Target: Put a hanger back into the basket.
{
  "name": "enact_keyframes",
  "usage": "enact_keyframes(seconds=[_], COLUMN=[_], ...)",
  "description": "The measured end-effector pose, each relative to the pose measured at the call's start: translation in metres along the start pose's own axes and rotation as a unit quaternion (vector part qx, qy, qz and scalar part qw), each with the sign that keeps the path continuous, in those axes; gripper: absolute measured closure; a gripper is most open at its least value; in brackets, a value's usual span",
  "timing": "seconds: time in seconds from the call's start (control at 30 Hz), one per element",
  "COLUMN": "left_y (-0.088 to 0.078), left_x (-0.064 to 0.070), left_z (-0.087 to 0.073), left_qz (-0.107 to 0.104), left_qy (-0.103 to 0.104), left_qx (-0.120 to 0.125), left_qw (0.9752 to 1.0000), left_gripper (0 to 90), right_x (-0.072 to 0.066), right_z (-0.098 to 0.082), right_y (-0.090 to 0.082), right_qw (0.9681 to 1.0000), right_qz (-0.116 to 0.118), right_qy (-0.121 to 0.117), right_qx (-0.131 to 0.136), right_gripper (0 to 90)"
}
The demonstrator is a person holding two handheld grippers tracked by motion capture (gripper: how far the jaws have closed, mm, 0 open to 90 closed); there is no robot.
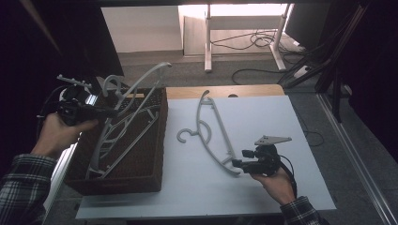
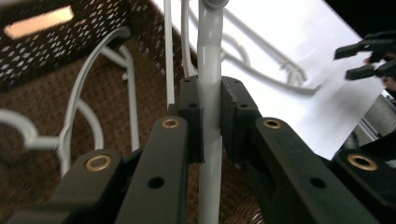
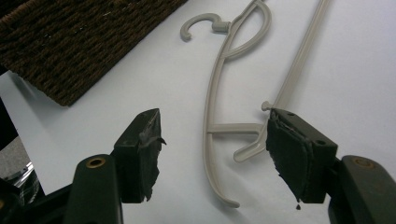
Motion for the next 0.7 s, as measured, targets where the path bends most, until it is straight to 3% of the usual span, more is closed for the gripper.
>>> enact_keyframes(seconds=[0.43, 0.7], left_y=[0.009, 0.02], left_x=[-0.035, -0.05], left_z=[-0.028, -0.043], left_qz=[-0.005, -0.008], left_qy=[-0.011, -0.033], left_qx=[-0.039, -0.059], left_qw=[0.9992, 0.9977], left_gripper=[81.0, 80.9], right_x=[0.0, 0.0], right_z=[0.0, -0.001], right_y=[0.001, 0.001], right_qw=[1.0, 1.0], right_qz=[-0.001, 0.0], right_qy=[-0.003, 0.0], right_qx=[-0.002, -0.004], right_gripper=[36.0, 36.0])
Point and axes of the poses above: each handheld gripper's, and its own axes: y roughly forward along the jaws, z roughly out of its top, x roughly to its right, the point moved 8 cm from there along y, roughly forward along the jaws, and after that the axes turned 1 degree about -z, right-handed, at the moved point
